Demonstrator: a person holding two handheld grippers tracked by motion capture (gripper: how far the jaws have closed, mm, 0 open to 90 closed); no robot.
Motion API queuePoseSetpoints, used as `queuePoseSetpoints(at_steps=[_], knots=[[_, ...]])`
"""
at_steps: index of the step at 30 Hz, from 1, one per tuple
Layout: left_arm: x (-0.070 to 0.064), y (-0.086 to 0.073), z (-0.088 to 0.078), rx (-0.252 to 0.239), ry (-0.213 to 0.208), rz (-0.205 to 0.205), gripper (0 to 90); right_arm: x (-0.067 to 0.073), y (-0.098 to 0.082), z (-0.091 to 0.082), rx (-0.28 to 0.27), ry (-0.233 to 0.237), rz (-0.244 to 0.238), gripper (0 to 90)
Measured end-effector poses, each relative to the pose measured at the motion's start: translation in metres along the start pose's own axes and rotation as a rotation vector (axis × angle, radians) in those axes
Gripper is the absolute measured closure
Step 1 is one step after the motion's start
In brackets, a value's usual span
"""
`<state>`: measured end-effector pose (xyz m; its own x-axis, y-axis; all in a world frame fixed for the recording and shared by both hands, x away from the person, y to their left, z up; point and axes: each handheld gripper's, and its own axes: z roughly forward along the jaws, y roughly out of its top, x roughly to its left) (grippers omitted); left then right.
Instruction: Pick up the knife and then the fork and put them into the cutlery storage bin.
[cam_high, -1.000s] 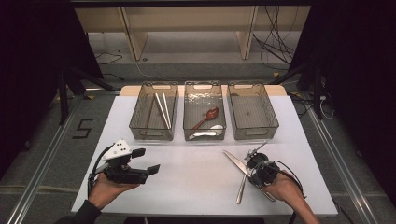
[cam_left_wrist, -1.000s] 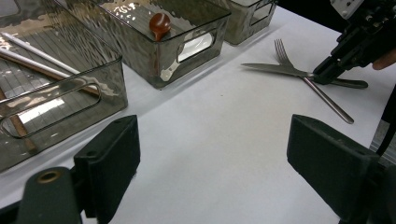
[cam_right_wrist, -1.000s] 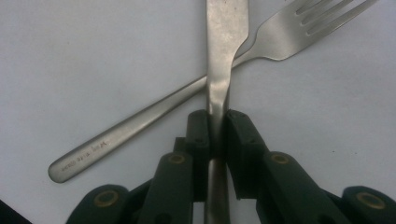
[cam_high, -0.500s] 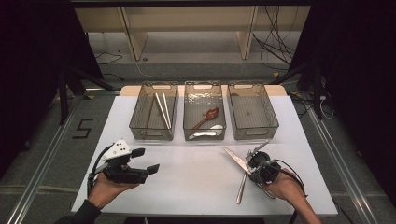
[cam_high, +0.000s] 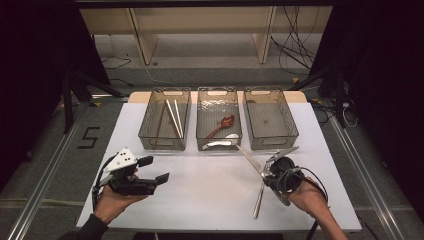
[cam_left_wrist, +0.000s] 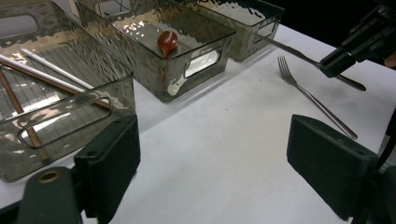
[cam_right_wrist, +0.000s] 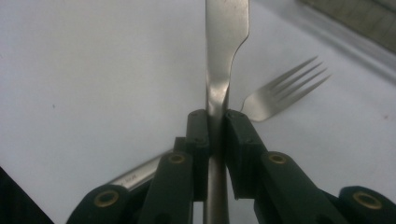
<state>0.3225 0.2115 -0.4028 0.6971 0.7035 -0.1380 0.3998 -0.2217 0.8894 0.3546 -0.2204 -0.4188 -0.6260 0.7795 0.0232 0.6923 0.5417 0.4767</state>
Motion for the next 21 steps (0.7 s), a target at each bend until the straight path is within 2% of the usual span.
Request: queuePoseSetpoints(at_steps=[10,21], knots=[[0.000,-0.003,-0.004,-0.021,0.010,-0.022,16.9,-0.017,0.013,-0.015,-0.104,-0.004,0.041,81.1],[0.006,-0.008,-0.004,-0.032,0.027,-0.032,16.4,-0.038,0.032,-0.029,-0.195,-0.030,0.078,81.0]])
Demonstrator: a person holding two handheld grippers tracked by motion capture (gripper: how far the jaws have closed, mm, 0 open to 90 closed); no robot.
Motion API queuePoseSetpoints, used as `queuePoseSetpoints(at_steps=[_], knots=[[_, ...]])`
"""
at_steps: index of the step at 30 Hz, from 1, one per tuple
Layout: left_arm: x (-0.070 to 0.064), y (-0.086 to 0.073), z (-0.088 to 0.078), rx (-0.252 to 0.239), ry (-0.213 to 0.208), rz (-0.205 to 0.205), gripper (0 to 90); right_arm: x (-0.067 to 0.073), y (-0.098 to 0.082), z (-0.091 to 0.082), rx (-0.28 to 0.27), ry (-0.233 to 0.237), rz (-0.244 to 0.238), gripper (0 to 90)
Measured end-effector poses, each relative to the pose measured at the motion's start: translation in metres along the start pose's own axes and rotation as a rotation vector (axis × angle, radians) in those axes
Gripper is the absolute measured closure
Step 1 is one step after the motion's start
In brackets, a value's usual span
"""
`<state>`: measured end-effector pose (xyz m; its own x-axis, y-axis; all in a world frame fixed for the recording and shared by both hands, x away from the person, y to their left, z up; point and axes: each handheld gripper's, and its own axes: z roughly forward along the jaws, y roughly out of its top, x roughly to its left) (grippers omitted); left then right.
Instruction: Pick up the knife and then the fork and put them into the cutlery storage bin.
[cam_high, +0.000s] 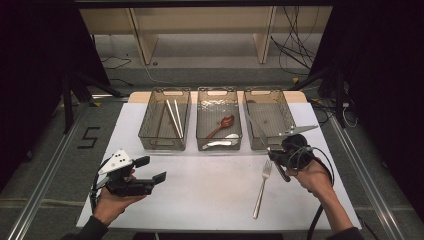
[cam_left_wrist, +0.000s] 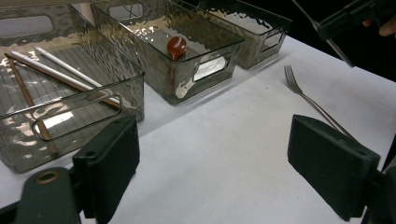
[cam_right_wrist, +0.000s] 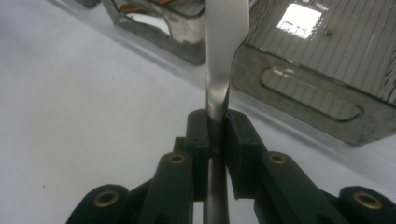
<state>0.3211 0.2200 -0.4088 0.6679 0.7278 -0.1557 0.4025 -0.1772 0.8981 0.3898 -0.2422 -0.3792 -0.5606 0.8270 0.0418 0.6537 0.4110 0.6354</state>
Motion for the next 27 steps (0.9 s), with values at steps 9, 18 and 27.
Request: queuePoseSetpoints(at_steps=[9,18,27], knots=[[0.002,0.000,0.000,-0.013,0.012,0.001,16.0,-0.015,0.016,0.002,-0.029,-0.010,0.045,81.1],[0.002,0.000,0.000,-0.017,0.011,0.010,15.9,-0.036,0.044,0.001,-0.068,-0.049,0.091,81.1],[0.002,0.001,0.000,-0.019,0.010,0.010,15.8,-0.053,0.070,0.008,-0.094,-0.079,0.141,81.0]])
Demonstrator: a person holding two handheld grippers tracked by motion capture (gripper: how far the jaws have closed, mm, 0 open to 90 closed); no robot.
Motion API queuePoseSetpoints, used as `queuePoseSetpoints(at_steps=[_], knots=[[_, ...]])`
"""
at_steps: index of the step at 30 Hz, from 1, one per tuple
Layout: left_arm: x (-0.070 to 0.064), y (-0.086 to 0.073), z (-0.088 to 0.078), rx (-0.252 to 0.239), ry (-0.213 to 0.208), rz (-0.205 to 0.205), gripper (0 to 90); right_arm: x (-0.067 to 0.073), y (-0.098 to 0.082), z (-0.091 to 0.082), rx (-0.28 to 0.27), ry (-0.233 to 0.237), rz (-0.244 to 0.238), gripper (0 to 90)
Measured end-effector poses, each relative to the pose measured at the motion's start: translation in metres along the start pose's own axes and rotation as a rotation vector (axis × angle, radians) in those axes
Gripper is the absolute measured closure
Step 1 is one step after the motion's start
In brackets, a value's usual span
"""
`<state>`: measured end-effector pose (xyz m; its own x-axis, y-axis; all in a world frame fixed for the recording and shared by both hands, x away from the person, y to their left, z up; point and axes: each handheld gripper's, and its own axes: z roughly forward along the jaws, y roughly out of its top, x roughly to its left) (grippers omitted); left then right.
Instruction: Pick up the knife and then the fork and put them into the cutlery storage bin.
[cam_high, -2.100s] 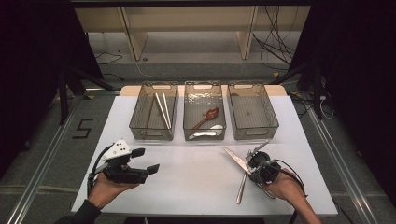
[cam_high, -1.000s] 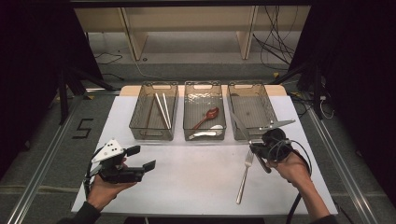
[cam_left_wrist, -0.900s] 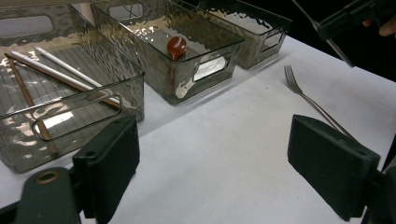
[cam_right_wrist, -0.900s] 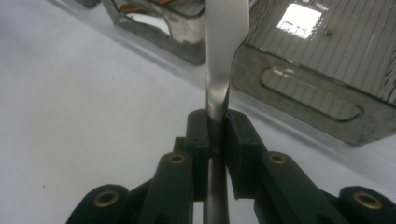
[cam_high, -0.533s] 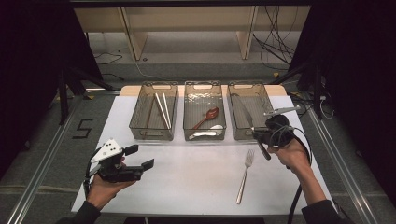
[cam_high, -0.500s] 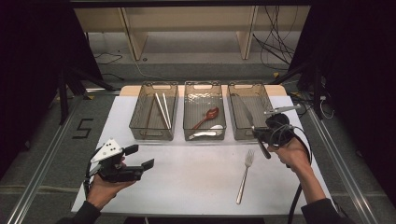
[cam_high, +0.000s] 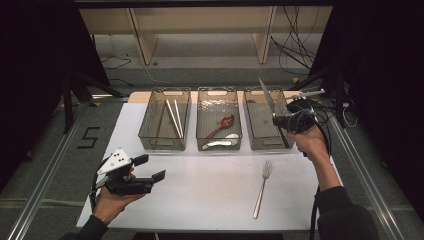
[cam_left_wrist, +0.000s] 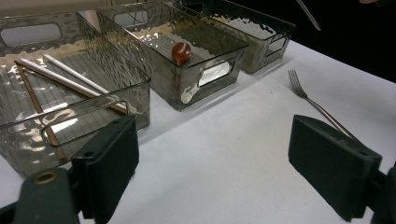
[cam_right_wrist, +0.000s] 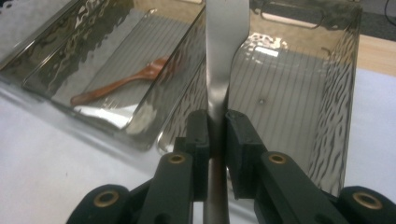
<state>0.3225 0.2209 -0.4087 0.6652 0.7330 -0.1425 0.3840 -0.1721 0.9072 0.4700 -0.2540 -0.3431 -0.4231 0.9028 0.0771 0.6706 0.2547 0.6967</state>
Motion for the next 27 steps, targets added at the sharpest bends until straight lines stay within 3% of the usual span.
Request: queuePoseSetpoints(at_steps=[12,27], knots=[[0.000,0.000,0.000,-0.003,-0.003,0.002,15.9,-0.009,0.030,0.021,-0.023,-0.025,0.062,81.0],[-0.001,0.001,0.000,-0.004,-0.009,0.003,15.9,-0.020,0.032,0.046,-0.018,-0.063,0.133,80.9]])
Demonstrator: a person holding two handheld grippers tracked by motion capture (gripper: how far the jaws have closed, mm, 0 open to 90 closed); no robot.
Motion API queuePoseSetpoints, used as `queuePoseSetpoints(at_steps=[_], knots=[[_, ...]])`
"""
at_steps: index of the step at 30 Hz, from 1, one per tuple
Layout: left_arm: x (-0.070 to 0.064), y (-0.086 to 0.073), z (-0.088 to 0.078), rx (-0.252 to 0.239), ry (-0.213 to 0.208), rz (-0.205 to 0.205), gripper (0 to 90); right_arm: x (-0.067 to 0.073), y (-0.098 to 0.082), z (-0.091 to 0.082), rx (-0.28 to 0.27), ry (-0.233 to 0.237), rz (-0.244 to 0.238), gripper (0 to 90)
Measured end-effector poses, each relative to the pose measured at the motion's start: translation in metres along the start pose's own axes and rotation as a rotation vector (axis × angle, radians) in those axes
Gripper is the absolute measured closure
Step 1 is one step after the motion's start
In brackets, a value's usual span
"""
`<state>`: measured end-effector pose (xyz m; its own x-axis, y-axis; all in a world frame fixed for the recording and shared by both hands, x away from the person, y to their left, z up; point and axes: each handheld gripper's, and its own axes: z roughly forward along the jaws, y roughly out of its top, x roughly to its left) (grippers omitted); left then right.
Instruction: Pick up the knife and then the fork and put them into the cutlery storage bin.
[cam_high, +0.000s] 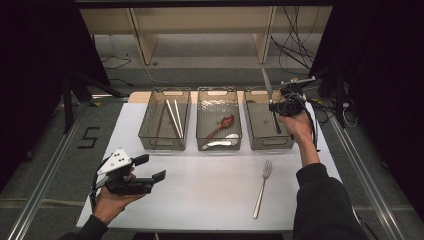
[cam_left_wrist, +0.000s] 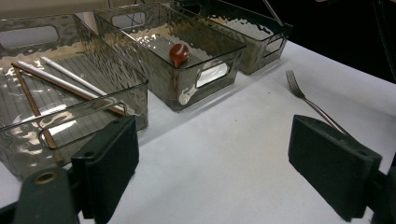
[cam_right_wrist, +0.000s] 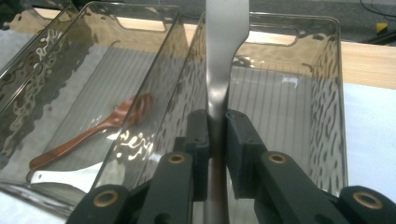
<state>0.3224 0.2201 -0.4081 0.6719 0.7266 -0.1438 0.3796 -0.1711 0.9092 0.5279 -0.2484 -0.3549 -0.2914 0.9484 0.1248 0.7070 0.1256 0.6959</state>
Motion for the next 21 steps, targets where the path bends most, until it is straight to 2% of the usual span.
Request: queuePoseSetpoints(at_steps=[5,17,20,21], knots=[[0.000,0.000,0.000,0.002,-0.002,0.003,15.8,-0.002,-0.001,0.006,0.007,-0.015,0.012,80.8],[0.000,0.000,-0.001,0.003,-0.004,0.004,15.8,0.005,-0.002,0.022,0.023,-0.004,0.030,80.4],[0.000,0.000,-0.001,0.005,-0.007,0.006,15.8,0.007,-0.003,0.026,0.037,-0.016,0.026,78.2],[0.000,0.000,-0.001,0.006,-0.007,0.008,15.9,0.007,-0.003,0.026,0.032,-0.022,0.024,74.9]])
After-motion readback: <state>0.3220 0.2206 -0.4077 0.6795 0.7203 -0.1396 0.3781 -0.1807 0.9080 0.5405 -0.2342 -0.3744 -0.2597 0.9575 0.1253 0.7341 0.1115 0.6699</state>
